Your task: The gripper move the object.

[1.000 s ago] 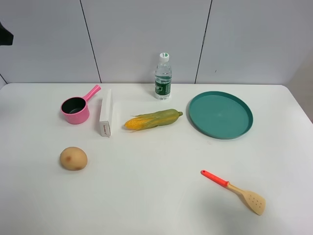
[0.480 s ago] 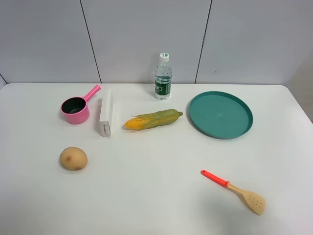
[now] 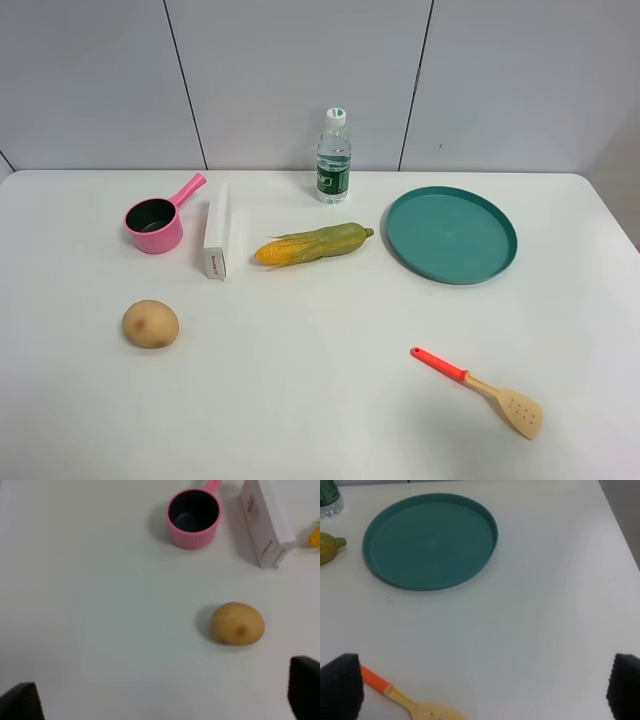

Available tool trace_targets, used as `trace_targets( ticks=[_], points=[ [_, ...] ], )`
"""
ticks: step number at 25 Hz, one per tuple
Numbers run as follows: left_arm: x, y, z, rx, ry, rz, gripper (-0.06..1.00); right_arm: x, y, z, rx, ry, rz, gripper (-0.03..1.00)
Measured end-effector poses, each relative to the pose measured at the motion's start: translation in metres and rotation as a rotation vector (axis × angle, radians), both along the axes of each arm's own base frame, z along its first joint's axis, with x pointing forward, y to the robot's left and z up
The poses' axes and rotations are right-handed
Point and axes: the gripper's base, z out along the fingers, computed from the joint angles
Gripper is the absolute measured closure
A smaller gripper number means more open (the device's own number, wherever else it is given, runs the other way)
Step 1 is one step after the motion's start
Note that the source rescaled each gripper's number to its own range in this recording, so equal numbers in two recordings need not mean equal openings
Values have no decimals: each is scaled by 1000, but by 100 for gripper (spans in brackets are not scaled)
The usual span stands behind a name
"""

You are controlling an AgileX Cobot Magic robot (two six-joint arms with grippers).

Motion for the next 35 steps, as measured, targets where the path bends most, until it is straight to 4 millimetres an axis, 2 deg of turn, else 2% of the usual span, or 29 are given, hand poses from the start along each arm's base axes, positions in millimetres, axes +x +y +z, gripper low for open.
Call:
trace_targets(
  ticks=[5,8,11,17,22,25,29,35],
  points=[
    [-49,-4,-32,5,-87,-1,-5,0,0,0,0,0,0,-3],
    [-70,-5,-54,9,-134,-1,-5,0,0,0,0,0,0,-3],
    [-81,-6,-71,12,-192,0,-5,0,0,0,0,0,0,-3],
    [-78,-6,-104,9,-167,1,-5,0,0,0,0,0,0,-3],
    [-73,-5,-101,-4,-247,14,-5,0,0,0,0,0,0,-3],
    [-71,-7,-99,-69,-274,35,-5,0,0,0,0,0,0,-3],
    [-68,-8,-108,-128,-241,57,-5,0,0,0,0,0,0,-3],
    [-68,-8,-108,-130,-239,58,-5,0,0,0,0,0,0,-3]
  ],
)
